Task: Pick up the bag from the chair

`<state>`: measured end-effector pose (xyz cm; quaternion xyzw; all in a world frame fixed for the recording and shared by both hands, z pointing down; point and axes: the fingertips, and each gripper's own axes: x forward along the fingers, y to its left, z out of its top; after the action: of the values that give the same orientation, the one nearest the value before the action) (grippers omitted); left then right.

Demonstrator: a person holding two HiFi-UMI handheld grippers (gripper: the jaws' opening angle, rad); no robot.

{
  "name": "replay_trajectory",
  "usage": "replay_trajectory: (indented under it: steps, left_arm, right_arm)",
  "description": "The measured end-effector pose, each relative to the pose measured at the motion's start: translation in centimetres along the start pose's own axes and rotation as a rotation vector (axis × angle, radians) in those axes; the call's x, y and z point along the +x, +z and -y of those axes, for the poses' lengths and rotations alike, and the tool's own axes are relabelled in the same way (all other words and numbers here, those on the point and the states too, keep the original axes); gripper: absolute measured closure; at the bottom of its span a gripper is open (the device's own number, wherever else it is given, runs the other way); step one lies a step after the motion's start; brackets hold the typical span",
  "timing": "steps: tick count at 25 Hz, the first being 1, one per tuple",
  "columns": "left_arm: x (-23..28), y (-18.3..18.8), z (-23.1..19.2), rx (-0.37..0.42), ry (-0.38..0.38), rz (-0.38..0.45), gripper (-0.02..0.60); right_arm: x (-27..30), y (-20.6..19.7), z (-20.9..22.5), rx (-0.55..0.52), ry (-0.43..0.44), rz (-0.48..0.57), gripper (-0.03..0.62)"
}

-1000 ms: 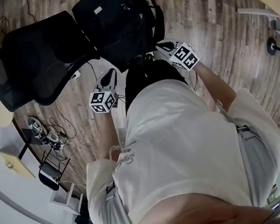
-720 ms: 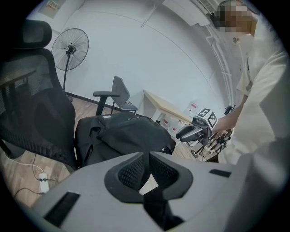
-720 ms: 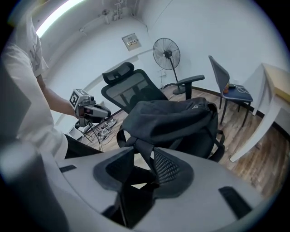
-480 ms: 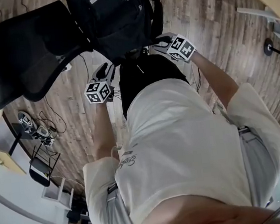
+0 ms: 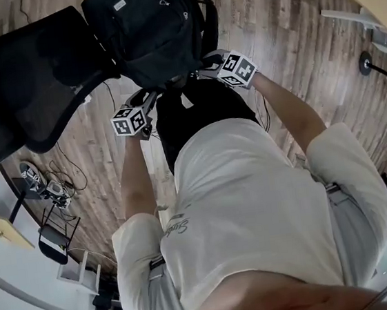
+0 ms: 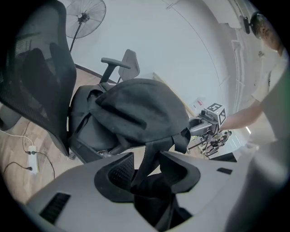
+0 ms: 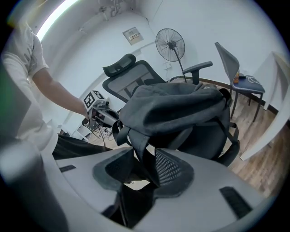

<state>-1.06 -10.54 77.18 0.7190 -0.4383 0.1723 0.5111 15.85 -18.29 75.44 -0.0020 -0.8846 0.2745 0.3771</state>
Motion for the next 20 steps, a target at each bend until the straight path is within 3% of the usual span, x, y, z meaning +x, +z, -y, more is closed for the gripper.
replay_trajectory:
  steps: [7,13,20]
  left_arm:
    - [1.1,0.3,1.5,0.075,-0.141,-0.128,0.413]
    - [1.0,0.8,2.0,0.172,-0.178,-0.182,0.413]
    - [-0.8,4.0,3.4,0.026,-0.284,-0.026,0.411]
  right_arm:
    - [2.9,1.7,-2.2,-0.018,0.182,-0.007,0.464]
    - [3.5,2.0,-2.5,-0.024,0.222,-0.023,0.500]
    - [2.0,5.1,-3.1,0.006,0.256,0.049,0.531]
